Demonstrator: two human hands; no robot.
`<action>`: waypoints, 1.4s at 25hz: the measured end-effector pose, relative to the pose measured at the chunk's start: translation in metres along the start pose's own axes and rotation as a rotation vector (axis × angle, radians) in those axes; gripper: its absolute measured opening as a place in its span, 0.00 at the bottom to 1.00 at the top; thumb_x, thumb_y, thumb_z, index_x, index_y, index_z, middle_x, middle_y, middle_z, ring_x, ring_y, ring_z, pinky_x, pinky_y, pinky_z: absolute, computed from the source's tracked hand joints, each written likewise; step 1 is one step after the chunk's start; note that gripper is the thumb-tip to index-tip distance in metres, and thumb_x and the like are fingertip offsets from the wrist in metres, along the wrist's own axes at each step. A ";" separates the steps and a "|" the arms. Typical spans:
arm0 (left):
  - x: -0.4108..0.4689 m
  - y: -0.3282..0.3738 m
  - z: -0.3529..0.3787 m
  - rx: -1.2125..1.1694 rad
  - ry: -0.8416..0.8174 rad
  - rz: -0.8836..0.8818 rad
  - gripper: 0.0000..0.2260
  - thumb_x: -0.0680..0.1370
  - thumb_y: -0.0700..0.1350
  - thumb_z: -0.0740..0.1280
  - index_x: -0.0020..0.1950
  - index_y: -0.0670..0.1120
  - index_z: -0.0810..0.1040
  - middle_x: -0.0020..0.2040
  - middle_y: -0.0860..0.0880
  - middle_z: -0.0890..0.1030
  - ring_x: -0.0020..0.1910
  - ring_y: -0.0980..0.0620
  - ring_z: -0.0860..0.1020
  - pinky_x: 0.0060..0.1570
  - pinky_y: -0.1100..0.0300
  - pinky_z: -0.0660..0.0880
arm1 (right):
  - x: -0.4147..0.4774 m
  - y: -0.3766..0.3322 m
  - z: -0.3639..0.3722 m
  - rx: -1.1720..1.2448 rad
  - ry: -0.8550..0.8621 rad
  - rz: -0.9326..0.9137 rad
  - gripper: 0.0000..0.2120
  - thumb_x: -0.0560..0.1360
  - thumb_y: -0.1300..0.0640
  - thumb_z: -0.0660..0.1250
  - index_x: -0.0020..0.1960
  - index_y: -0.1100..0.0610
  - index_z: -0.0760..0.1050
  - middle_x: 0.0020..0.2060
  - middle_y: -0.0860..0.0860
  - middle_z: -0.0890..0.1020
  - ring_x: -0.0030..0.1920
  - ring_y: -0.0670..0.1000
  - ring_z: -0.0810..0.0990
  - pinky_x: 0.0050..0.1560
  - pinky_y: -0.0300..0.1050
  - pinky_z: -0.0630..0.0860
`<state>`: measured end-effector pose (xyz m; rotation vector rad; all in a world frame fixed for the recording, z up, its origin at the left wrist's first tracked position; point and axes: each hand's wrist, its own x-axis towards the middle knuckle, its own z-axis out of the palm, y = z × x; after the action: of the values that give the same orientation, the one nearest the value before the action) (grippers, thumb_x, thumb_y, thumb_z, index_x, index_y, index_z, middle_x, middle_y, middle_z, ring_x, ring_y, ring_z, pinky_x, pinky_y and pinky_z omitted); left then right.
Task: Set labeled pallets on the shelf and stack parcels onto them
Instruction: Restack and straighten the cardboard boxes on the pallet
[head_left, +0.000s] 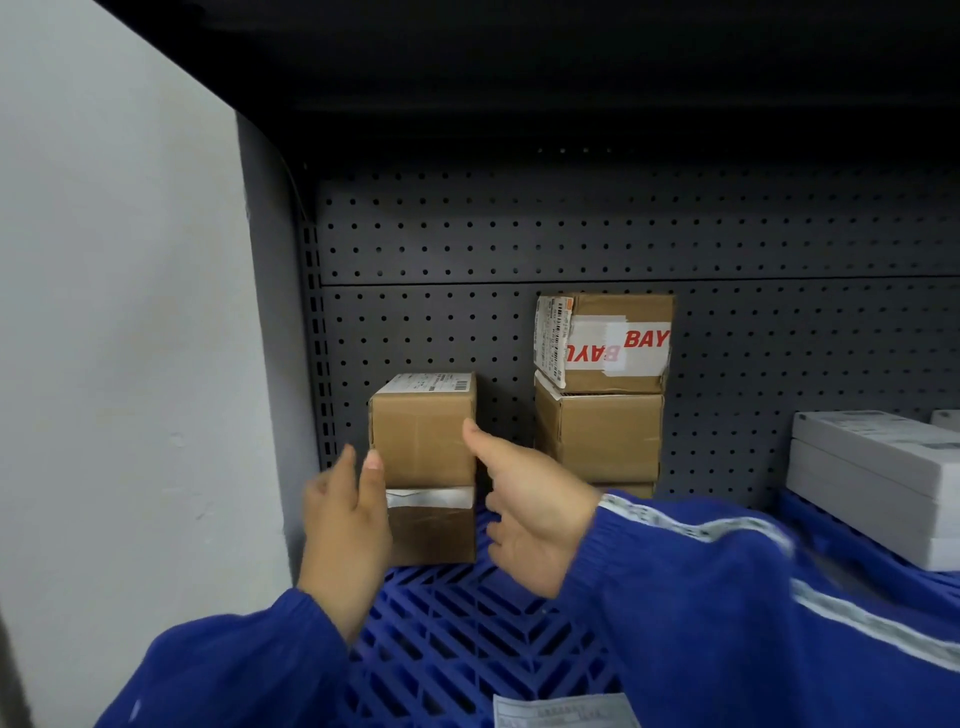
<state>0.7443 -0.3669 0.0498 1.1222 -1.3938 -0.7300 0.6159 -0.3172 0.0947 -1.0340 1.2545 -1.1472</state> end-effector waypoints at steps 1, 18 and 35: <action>-0.015 0.017 0.000 -0.017 0.048 0.118 0.24 0.79 0.56 0.51 0.74 0.50 0.60 0.66 0.53 0.65 0.65 0.58 0.64 0.63 0.64 0.57 | -0.023 -0.001 -0.012 -0.015 -0.025 -0.048 0.36 0.74 0.39 0.59 0.75 0.53 0.52 0.74 0.53 0.60 0.73 0.55 0.59 0.72 0.51 0.57; 0.003 0.019 0.121 0.512 -0.601 -0.095 0.14 0.79 0.50 0.59 0.54 0.41 0.73 0.50 0.43 0.78 0.46 0.48 0.75 0.44 0.58 0.72 | 0.019 0.040 -0.159 -0.790 0.280 -0.163 0.22 0.72 0.54 0.69 0.64 0.57 0.72 0.63 0.53 0.77 0.62 0.52 0.75 0.62 0.46 0.72; -0.006 0.065 0.103 0.100 -0.356 -0.074 0.16 0.79 0.36 0.54 0.64 0.48 0.71 0.62 0.49 0.73 0.57 0.52 0.73 0.58 0.61 0.68 | -0.017 -0.028 -0.166 -0.495 0.491 -0.375 0.28 0.77 0.58 0.60 0.74 0.55 0.56 0.72 0.51 0.65 0.67 0.51 0.69 0.61 0.40 0.66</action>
<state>0.6300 -0.3567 0.0904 1.1653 -1.7091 -0.9567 0.4491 -0.2984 0.1144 -1.4513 1.8493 -1.4737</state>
